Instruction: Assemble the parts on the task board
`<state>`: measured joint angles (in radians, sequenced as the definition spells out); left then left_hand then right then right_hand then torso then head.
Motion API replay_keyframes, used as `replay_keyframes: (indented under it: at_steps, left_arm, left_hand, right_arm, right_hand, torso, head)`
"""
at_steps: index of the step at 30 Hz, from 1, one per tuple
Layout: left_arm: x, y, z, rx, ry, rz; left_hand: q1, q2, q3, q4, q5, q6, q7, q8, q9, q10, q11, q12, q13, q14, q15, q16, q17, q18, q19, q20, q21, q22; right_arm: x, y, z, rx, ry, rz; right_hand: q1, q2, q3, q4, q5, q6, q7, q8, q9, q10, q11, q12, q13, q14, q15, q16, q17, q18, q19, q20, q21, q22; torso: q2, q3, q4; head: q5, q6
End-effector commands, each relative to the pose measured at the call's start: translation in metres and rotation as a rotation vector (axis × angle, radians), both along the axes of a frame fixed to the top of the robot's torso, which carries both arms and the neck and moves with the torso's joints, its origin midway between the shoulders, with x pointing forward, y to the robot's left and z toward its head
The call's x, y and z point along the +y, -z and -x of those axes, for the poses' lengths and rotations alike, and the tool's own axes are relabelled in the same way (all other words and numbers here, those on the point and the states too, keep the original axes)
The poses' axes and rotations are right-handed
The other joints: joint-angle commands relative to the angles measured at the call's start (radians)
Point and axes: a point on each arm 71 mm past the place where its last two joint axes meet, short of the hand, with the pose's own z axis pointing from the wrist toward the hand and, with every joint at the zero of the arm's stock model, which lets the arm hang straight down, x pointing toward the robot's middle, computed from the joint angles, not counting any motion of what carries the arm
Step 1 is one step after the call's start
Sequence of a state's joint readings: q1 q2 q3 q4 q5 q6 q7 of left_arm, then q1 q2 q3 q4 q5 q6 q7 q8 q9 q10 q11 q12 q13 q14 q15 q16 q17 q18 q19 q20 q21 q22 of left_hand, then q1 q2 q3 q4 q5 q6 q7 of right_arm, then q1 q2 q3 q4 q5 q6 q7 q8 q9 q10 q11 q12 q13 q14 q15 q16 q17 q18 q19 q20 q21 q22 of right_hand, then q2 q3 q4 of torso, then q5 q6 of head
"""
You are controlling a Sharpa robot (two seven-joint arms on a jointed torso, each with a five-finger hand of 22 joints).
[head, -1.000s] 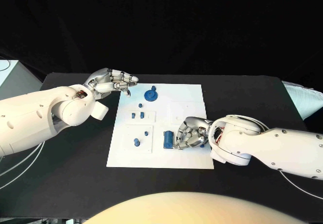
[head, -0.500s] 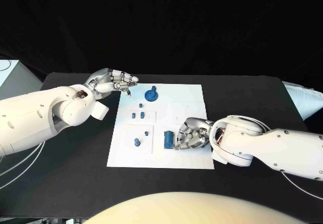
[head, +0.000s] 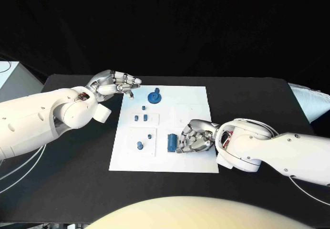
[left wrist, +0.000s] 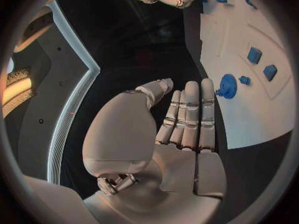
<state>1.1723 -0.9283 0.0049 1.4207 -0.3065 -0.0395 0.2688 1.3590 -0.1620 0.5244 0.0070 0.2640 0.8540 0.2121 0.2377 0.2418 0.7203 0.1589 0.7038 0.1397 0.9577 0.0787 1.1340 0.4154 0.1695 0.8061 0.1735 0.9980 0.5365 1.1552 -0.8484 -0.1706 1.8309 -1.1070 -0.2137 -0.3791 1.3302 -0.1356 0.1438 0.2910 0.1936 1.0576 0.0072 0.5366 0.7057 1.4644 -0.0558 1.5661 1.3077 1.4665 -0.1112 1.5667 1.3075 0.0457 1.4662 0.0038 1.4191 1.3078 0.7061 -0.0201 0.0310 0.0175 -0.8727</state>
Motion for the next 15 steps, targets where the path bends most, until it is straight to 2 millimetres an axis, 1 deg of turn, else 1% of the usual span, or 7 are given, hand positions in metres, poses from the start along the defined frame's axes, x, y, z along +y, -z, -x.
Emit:
replay_keyframes:
  at_steps: [1, 7, 15]
  left_arm:
    - [-0.0025, -0.0006, 0.0006, -0.001, 0.019, 0.007]
    - [-0.0029, -0.0006, 0.0007, -0.001, 0.021, 0.008]
    - [-0.0023, -0.0006, 0.0008, 0.0, 0.02, 0.006]
  left_hand:
    - [-0.007, -0.001, 0.001, 0.005, 0.003, -0.008, 0.002, 0.005, 0.002, -0.006, -0.003, 0.007, -0.001, -0.008, 0.003, 0.005, 0.001, 0.016, 0.003, 0.002, -0.002, -0.001]
    - [-0.007, -0.001, 0.001, 0.005, 0.003, -0.008, 0.002, 0.005, 0.002, -0.006, -0.003, 0.007, -0.001, -0.008, 0.003, 0.005, 0.001, 0.016, 0.003, 0.002, -0.002, -0.001]
    - [-0.007, -0.001, 0.001, 0.005, 0.003, -0.008, 0.002, 0.005, 0.002, -0.006, -0.003, 0.007, -0.001, -0.008, 0.003, 0.005, 0.001, 0.016, 0.003, 0.002, -0.002, -0.001]
  right_arm:
    - [0.0031, -0.0019, -0.0022, -0.031, 0.0, -0.02]
    - [0.0089, -0.0002, -0.0054, -0.037, -0.001, -0.011]
    - [0.0104, 0.0018, -0.0103, -0.057, 0.005, 0.013]
  right_hand:
    - [-0.011, -0.002, 0.006, 0.001, -0.004, 0.006, 0.0, -0.003, 0.002, 0.106, -0.003, 0.005, 0.263, 0.104, -0.003, 0.004, 0.263, -0.019, 0.079, -0.008, 0.003, 0.228]
    - [-0.013, -0.002, 0.007, 0.001, -0.004, 0.006, 0.0, -0.003, 0.002, 0.106, -0.003, 0.005, 0.263, 0.104, -0.003, 0.004, 0.263, -0.019, 0.079, -0.008, 0.003, 0.228]
    - [-0.014, 0.004, 0.016, -0.002, -0.004, 0.006, -0.002, -0.004, 0.004, 0.106, -0.005, 0.005, 0.263, 0.104, -0.003, 0.004, 0.263, -0.019, 0.079, -0.008, 0.003, 0.228]
  torso:
    - [0.001, 0.0, 0.0004]
    - [0.0, 0.0004, 0.0016]
    - [0.0, -0.001, 0.0014]
  head:
    - [0.0, 0.0]
    - [0.001, 0.0]
    - [0.001, 0.0]
